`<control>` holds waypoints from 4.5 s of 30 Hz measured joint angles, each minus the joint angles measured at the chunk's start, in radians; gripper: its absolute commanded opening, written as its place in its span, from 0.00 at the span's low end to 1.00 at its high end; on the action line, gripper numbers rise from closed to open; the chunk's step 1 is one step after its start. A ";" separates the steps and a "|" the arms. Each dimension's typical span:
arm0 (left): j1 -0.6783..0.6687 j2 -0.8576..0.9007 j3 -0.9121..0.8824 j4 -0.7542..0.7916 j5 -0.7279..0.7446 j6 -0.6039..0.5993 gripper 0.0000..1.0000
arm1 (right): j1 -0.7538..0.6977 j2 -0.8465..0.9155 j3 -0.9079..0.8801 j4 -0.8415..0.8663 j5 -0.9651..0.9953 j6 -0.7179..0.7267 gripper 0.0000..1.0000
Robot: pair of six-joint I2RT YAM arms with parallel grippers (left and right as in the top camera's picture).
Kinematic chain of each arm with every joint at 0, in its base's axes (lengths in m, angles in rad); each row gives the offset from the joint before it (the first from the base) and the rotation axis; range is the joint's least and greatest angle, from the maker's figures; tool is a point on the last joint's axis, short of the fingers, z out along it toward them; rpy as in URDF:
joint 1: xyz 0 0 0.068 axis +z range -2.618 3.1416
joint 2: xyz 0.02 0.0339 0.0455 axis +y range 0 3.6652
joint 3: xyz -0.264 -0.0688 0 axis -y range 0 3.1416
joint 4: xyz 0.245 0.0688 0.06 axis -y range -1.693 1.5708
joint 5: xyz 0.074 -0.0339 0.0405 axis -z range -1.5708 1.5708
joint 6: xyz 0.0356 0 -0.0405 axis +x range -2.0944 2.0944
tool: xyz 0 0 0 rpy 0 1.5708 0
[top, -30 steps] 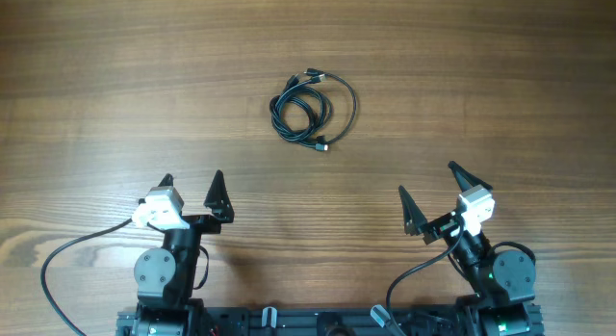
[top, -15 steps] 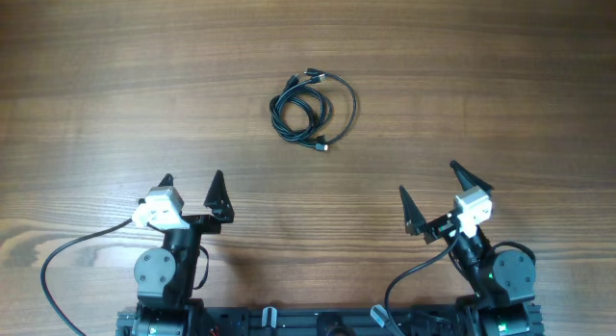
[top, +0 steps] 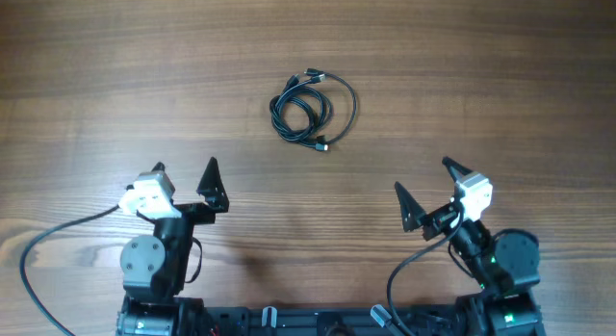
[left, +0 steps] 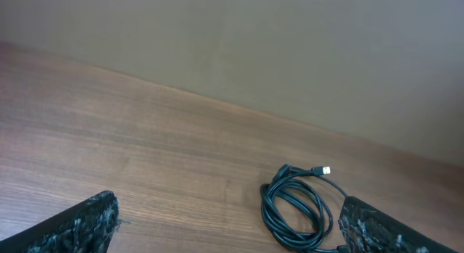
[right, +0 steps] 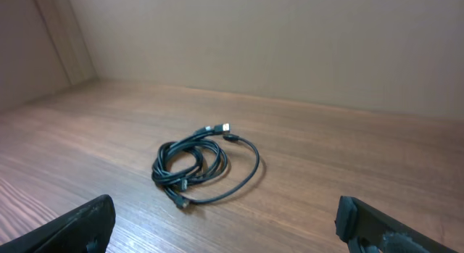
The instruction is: Untangle cables
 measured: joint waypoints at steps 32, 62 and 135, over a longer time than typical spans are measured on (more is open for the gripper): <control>-0.005 1.375 1.246 -0.618 0.469 -0.021 0.82 | 0.002 1.145 1.300 -0.827 -0.196 0.086 0.94; -0.285 1.849 1.247 -0.522 -0.087 -0.412 0.11 | 0.002 1.269 1.302 -0.928 -0.153 0.142 0.86; -0.138 1.556 1.291 -0.599 0.794 -1.680 0.04 | 0.350 1.629 1.303 -0.406 0.097 0.855 0.14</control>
